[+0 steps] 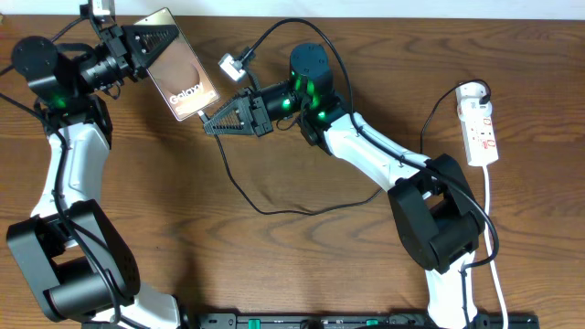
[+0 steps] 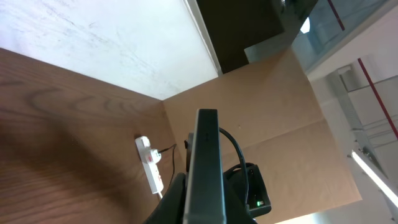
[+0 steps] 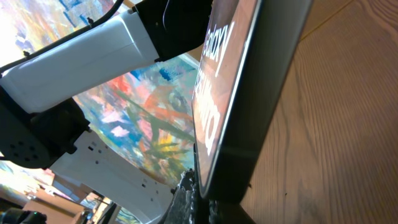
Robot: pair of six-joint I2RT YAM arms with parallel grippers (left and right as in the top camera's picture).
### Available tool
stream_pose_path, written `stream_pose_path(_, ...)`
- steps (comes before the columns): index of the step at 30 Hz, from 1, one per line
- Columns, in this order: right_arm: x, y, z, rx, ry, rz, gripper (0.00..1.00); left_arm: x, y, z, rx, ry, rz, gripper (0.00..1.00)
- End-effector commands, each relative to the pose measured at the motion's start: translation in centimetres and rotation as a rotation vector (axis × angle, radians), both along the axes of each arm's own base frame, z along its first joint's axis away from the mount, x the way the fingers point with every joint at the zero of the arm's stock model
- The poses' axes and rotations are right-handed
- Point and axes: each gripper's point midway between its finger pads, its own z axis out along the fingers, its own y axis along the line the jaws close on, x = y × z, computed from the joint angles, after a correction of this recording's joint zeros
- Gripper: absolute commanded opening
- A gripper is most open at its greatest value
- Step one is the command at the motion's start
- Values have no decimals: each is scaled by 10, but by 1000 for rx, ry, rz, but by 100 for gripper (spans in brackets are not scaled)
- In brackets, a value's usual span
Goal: Plug charger to phone and switch on socket
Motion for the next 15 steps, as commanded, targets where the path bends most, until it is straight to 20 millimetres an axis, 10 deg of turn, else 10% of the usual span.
stream_pose_path(1,5,2,0,0,5,-15,1,-9,-5,12,38,-63,-42,7)
stream_pose_path(15,5,1,0,1,4,-16,1,-10,-6,11,41,-66,-48,7)
